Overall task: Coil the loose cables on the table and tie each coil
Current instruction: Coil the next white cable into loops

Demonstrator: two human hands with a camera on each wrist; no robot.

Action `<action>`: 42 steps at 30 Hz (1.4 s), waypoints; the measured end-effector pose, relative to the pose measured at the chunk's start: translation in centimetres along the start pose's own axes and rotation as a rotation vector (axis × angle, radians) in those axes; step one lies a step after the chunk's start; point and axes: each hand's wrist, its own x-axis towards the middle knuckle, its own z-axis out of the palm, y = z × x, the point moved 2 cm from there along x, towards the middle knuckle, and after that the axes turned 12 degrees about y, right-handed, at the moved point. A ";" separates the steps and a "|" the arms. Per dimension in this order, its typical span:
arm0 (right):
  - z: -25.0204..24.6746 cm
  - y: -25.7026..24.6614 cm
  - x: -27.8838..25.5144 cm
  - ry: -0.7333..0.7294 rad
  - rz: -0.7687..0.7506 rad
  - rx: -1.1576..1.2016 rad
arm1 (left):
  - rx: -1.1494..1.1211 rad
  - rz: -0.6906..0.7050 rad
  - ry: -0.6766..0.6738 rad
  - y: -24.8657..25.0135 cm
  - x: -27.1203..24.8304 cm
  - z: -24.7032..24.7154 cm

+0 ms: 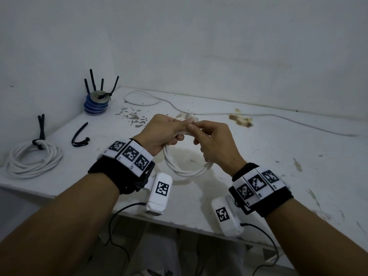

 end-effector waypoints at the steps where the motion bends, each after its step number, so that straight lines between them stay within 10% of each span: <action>1: 0.1 -0.1 0.0 -0.006 0.030 0.040 | -0.002 0.003 0.010 -0.1 0.0 -0.1; 14: 2.1 -1.1 0.9 0.010 0.210 0.183 | -0.163 -0.025 0.123 -0.9 -0.7 -2.9; 24: 7.1 -1.5 1.0 -0.008 -0.172 -0.124 | 0.201 0.030 -0.001 -1.7 -1.4 -5.7; 30: 9.7 -2.4 0.4 -0.078 -0.236 -0.131 | 0.022 0.097 0.137 -1.8 -1.3 -6.9; 37: 12.5 -5.7 1.0 -0.176 -0.407 -0.263 | -0.373 -0.362 -0.080 -1.9 -0.8 -11.3; 42: 16.2 -7.6 1.1 -0.302 -0.371 -0.144 | -0.469 -0.304 -0.014 -1.7 -0.3 -15.8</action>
